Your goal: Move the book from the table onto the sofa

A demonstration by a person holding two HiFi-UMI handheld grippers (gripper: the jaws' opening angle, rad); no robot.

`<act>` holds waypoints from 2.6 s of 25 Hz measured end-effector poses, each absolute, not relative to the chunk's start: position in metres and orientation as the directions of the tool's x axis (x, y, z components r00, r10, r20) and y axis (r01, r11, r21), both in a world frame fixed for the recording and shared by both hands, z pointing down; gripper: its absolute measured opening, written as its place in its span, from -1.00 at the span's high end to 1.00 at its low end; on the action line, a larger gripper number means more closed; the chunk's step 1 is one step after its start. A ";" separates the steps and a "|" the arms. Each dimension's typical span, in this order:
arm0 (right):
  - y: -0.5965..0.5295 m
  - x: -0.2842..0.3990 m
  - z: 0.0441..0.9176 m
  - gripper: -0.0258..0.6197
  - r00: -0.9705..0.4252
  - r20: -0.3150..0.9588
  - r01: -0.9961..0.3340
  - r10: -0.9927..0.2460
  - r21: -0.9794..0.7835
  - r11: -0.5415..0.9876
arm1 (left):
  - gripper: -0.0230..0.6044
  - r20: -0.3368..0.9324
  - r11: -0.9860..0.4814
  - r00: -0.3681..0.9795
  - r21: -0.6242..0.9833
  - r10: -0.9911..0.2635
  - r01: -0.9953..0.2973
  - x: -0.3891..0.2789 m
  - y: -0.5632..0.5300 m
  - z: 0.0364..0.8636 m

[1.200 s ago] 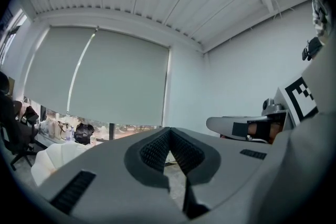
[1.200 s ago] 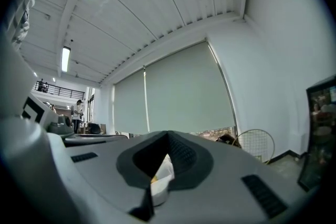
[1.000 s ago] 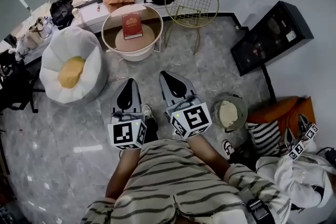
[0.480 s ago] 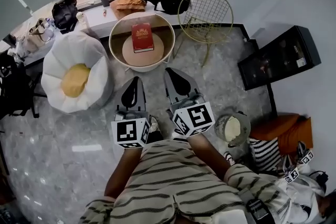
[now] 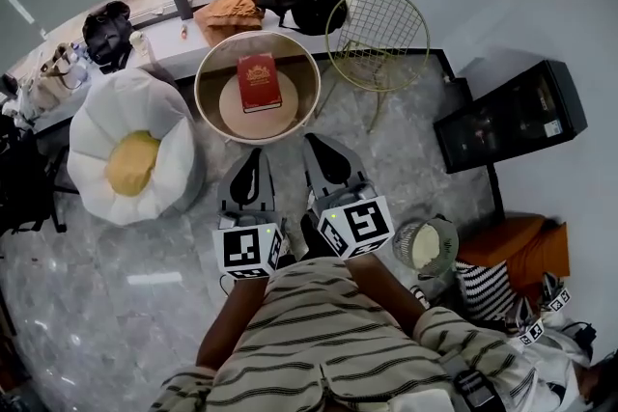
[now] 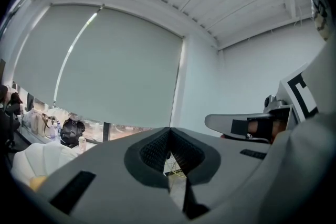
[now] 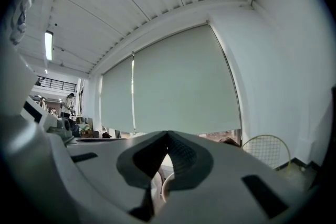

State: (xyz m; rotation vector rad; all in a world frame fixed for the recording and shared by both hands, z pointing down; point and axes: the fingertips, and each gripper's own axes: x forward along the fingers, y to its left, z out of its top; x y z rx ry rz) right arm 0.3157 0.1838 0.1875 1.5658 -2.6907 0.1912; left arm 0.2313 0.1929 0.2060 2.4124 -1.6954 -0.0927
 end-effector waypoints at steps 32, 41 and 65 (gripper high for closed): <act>-0.153 0.335 0.339 0.88 -0.621 0.310 -0.784 -0.720 -0.250 0.569 | 0.91 0.354 -0.111 0.175 0.192 -0.919 -0.975 0.251 -0.129 0.345; -0.180 0.319 0.369 0.88 -0.608 0.338 -0.794 -0.719 -0.260 0.549 | 0.91 0.394 -0.083 0.163 0.212 -0.905 -0.974 0.232 -0.155 0.381; -0.236 0.279 0.518 0.58 -0.525 0.513 -0.851 -0.679 -0.323 0.414 | 0.59 0.515 -0.096 0.257 0.317 -0.818 -0.944 0.173 -0.215 0.525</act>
